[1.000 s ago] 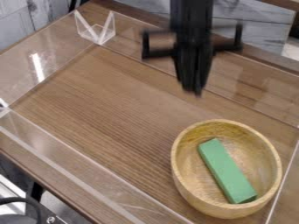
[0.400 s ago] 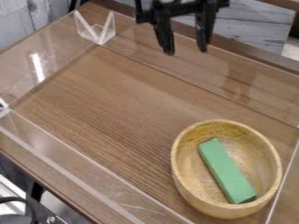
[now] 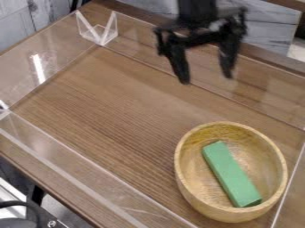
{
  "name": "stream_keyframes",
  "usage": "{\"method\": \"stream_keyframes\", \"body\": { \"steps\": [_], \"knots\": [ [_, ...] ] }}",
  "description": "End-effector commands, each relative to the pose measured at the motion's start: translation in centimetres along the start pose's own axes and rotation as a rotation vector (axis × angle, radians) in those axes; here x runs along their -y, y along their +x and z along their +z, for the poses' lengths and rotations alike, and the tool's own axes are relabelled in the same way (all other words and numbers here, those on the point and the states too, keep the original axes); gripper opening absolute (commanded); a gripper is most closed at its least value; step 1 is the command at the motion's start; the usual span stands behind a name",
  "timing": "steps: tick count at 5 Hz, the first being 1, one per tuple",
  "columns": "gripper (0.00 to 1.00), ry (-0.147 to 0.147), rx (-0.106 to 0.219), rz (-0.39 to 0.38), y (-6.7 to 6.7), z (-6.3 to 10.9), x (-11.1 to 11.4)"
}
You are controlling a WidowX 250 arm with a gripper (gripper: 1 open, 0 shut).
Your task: Remove the green block from inside the brown bowl and put it on the table
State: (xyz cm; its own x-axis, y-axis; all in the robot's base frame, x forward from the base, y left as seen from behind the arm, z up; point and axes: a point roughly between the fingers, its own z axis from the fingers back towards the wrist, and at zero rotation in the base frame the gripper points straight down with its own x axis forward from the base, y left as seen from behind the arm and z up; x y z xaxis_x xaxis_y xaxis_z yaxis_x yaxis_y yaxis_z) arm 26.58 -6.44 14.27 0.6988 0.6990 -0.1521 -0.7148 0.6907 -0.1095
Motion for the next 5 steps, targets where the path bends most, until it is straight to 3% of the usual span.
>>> {"method": "stream_keyframes", "body": {
  "steps": [1,2,3,5],
  "knots": [
    [1.00,-0.064,0.042,0.054,-4.8,-0.5,1.9],
    [1.00,-0.069,0.048,0.058,-8.8,-2.4,2.6],
    [1.00,-0.069,0.057,0.108,-8.8,-5.2,1.8],
    [1.00,-0.073,0.061,0.112,-7.1,-6.7,0.7]
  ]
}}
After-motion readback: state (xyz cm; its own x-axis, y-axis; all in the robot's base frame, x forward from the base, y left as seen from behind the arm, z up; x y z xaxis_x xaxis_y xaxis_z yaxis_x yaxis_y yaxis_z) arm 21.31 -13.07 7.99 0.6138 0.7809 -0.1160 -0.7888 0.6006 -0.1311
